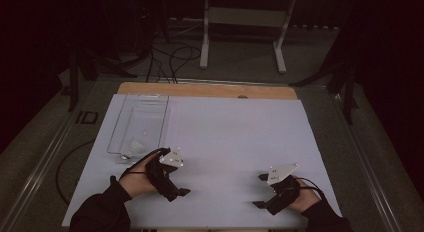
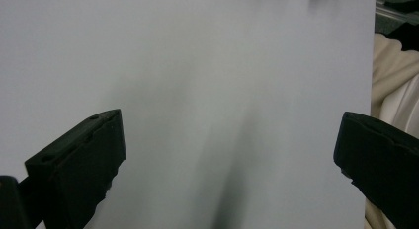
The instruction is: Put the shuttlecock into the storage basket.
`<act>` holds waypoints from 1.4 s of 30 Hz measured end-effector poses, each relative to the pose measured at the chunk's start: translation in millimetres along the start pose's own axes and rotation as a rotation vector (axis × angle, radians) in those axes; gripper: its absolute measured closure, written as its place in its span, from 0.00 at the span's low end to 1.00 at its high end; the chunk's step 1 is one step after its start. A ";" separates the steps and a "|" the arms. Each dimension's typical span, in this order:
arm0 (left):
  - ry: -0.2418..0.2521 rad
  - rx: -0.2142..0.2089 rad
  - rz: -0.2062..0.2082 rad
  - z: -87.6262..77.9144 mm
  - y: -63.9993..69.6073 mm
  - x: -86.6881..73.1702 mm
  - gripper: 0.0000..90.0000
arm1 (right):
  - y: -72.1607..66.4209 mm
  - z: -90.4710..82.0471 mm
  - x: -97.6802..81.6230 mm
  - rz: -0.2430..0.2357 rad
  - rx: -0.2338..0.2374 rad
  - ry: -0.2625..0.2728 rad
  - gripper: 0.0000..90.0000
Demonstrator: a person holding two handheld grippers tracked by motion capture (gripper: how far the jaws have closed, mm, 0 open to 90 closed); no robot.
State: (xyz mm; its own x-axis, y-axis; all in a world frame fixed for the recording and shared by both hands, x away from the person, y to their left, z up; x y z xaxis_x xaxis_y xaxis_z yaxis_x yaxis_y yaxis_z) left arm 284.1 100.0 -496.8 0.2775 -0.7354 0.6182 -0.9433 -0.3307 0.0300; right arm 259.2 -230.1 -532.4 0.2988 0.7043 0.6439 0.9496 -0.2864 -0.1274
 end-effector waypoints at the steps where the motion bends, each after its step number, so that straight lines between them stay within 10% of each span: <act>1: -0.001 -0.003 0.001 0.4 0.6 -1.8 0.00 | -0.1 -0.1 -0.3 0.001 0.000 -0.001 0.11; 42: 0.111 0.095 -0.188 -12.9 2.2 -81.0 0.00 | 0.9 -7.6 -12.5 0.037 -0.072 0.017 0.11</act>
State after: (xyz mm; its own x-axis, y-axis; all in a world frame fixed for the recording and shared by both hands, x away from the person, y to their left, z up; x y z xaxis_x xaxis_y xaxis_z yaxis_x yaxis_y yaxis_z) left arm 257.2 166.5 -536.7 0.4199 -0.5875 0.6918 -0.8539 -0.5139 0.0819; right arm 255.5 -244.0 -534.8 0.3314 0.6815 0.6525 0.9284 -0.3586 -0.0970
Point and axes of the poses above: each handheld gripper's, and its own axes: z roughly forward along the jaws, x roughly out of its top, y roughly to its right, the point moved 4 cm from there along z, roughly forward along the jaws, and after that the axes turned 4 degrees about x, right-handed, at the moved point
